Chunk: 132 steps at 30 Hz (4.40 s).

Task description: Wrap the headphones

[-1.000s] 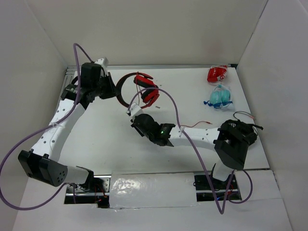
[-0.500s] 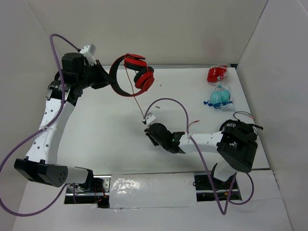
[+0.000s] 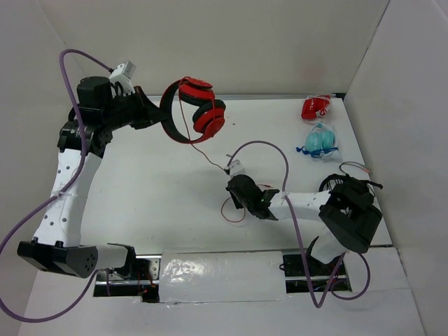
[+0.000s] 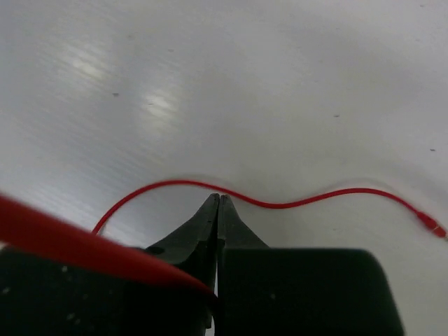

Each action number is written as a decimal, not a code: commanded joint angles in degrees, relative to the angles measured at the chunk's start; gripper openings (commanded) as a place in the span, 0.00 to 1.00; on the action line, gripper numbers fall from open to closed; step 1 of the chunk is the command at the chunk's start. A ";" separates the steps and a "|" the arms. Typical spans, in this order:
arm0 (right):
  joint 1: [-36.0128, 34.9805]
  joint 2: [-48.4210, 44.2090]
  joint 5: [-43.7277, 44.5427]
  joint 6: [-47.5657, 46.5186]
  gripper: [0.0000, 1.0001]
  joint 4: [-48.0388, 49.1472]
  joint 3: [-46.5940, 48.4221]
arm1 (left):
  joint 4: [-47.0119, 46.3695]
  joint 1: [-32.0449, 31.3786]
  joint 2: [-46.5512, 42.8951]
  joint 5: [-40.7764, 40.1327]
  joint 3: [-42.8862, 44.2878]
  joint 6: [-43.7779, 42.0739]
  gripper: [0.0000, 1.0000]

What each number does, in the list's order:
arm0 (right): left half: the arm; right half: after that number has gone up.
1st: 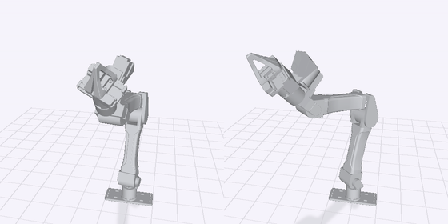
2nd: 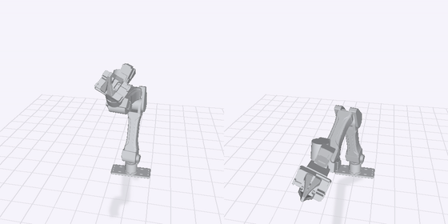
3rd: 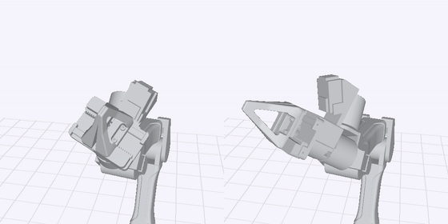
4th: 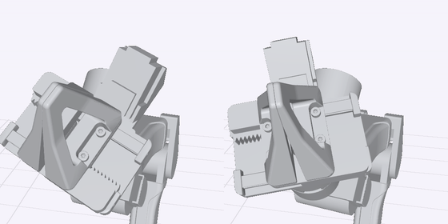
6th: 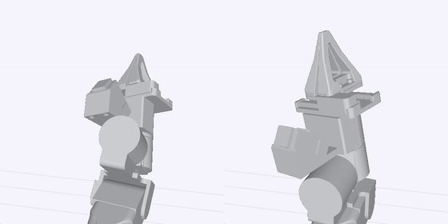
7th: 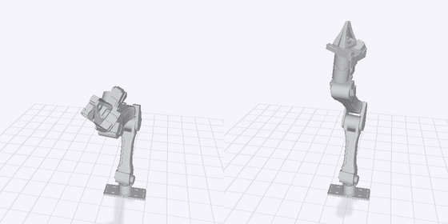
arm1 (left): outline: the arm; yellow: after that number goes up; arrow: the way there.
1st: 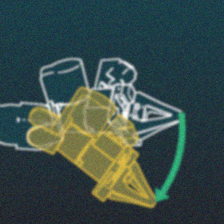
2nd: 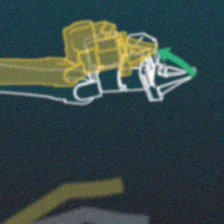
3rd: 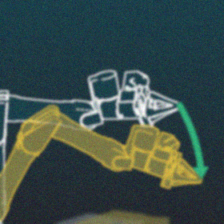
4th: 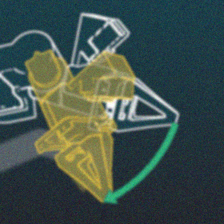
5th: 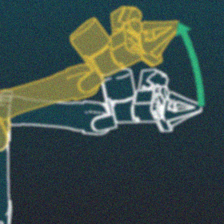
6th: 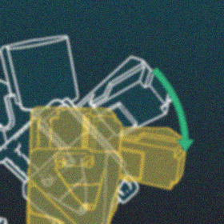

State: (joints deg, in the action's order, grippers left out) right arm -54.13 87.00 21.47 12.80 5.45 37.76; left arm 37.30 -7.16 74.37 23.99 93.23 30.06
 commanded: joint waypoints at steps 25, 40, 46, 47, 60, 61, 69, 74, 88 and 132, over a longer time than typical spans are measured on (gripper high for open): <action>38.40 5.09 -33.26 -1.28 0.00 -15.02 21.01 | -26.91 -1.62 -9.85 30.05 -22.73 -11.16 0.00; 39.28 13.81 -21.65 -6.72 0.00 -34.71 49.93 | -20.17 -23.59 2.52 -7.07 -30.74 -19.17 0.00; 36.29 10.39 -15.42 -8.67 0.00 -39.81 55.49 | -13.58 -28.52 14.29 -23.34 -26.89 -13.12 0.00; 35.68 9.51 -14.54 -8.67 0.00 -39.82 55.32 | -12.61 -28.44 15.36 -23.72 -26.26 -11.97 0.00; 17.24 1.95 -2.15 -8.58 0.00 -45.70 54.26 | 2.40 -28.53 28.72 -40.50 -12.22 -1.95 0.00; 16.00 1.68 -0.14 -7.97 0.00 -46.23 54.09 | 3.65 -28.00 29.68 -41.73 -10.98 -1.07 0.00; 3.53 -3.59 13.95 0.65 0.00 -51.24 48.91 | 28.16 -21.76 43.40 -51.76 7.13 20.82 0.00; -0.62 -5.00 11.06 1.79 0.00 -50.28 44.26 | 25.81 -20.71 43.06 -49.57 9.43 20.91 0.00; -4.32 1.50 -1.97 3.90 0.06 -43.77 40.38 | 16.23 -15.34 34.27 -40.25 4.95 21.26 0.00; -6.33 -15.35 -4.36 11.57 0.81 -2.39 -2.93 | 1.20 -9.19 0.87 -20.83 -5.25 12.48 0.00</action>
State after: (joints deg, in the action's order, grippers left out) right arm -58.43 78.83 10.74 28.93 -7.66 38.52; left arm 41.87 -16.53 78.06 -0.27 84.33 43.48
